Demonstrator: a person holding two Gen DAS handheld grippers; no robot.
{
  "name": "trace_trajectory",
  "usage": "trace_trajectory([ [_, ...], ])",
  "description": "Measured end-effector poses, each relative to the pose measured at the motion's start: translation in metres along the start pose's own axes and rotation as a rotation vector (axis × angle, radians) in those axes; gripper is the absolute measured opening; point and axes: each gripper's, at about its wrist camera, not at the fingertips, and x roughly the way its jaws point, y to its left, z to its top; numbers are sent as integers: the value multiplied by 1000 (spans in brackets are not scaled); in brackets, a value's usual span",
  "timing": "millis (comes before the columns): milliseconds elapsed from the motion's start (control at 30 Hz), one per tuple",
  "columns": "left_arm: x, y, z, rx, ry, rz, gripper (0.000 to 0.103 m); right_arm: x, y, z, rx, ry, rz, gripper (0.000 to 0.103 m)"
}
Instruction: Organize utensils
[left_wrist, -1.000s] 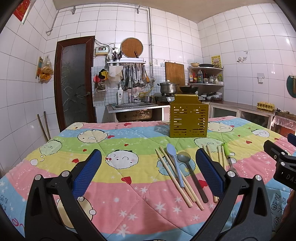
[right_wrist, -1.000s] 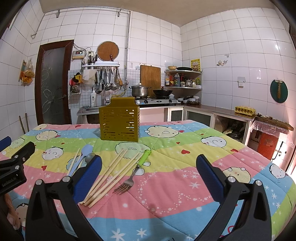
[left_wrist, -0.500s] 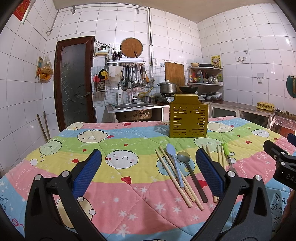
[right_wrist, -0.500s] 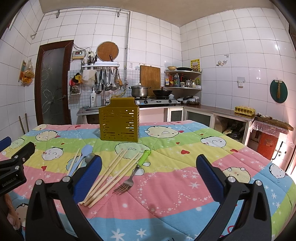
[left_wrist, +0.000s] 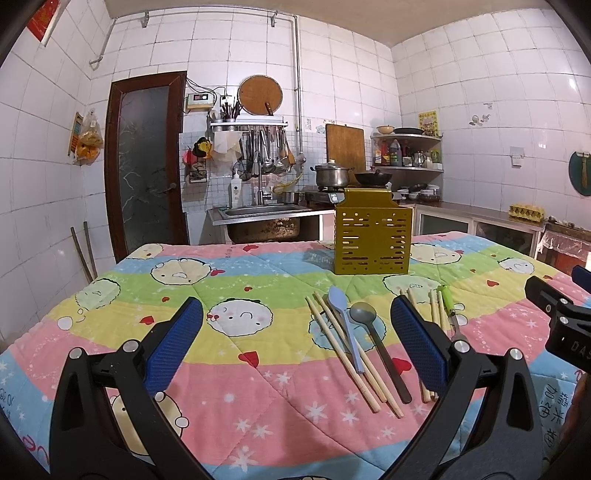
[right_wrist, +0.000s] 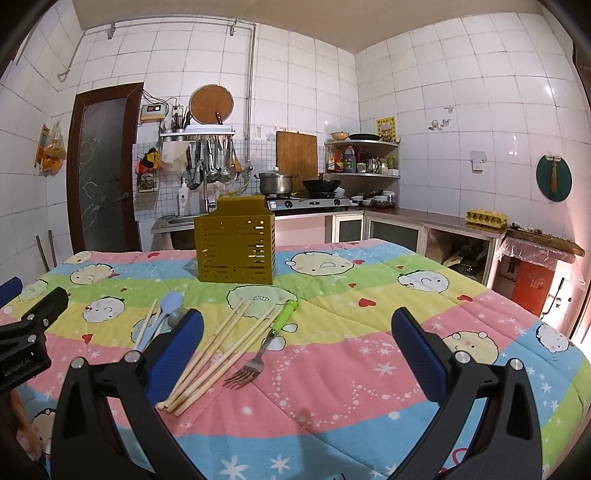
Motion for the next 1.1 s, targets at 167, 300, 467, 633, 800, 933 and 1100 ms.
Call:
trace_trajectory([
  [167, 4, 6, -2, -21, 26, -7, 98, 4, 0, 0, 2, 21, 10, 99],
  [300, 11, 9, -3, -39, 69, -2, 98, 7, 1, -2, 5, 42, 12, 99],
  [467, 24, 10, -2, -44, 140, -5, 98, 15, -1, -1, 22, 85, 16, 99],
  [633, 47, 11, 8, -44, 205, -18, 98, 35, 0, 10, 9, 117, 15, 99],
  [800, 75, 13, 23, -36, 266, -42, 98, 57, 2, 29, 29, 121, 18, 99],
  [933, 97, 12, 35, -28, 300, -46, 98, 83, 2, 41, 50, 155, 19, 99],
  [1100, 129, 12, 54, -35, 317, -64, 98, 119, 5, 52, 30, 208, -3, 99],
])
